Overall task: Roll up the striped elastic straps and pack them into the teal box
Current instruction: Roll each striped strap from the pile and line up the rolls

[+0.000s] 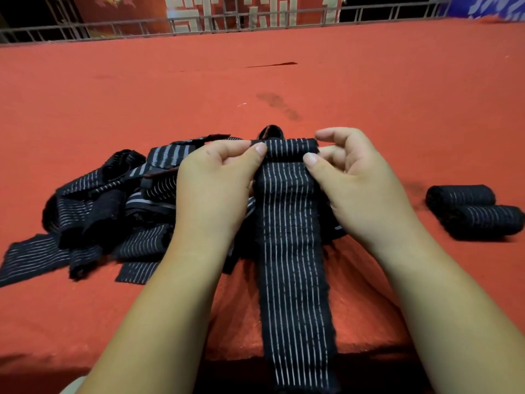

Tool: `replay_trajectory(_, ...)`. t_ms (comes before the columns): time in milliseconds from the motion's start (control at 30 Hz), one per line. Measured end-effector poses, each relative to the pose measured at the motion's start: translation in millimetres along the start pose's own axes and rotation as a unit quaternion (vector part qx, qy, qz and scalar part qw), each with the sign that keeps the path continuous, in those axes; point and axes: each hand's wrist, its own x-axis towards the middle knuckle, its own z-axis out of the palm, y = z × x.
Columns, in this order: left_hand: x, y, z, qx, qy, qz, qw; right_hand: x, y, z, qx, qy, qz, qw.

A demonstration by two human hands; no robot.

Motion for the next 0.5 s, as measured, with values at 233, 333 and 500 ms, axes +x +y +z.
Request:
replay_trajectory(233, 3.7, -4.2, -3.1, 0.007, 0.013, 0.002, 1.000, -0.4, 0.3, -0.9, 0.008, 0.029, 0.015, 0.999)
replay_trajectory(333, 3.4, -4.1, -3.4, 0.012, 0.005, 0.009, 1.000, -2.4, -0.1, 0.2, 0.017, 0.031, 0.010, 0.999)
replay_trajectory(500, 2.0, -3.3, -5.4, 0.005, -0.015, 0.010, 1.000, -4.3, -0.5, -0.5, 0.028, 0.047, 0.011, 0.998)
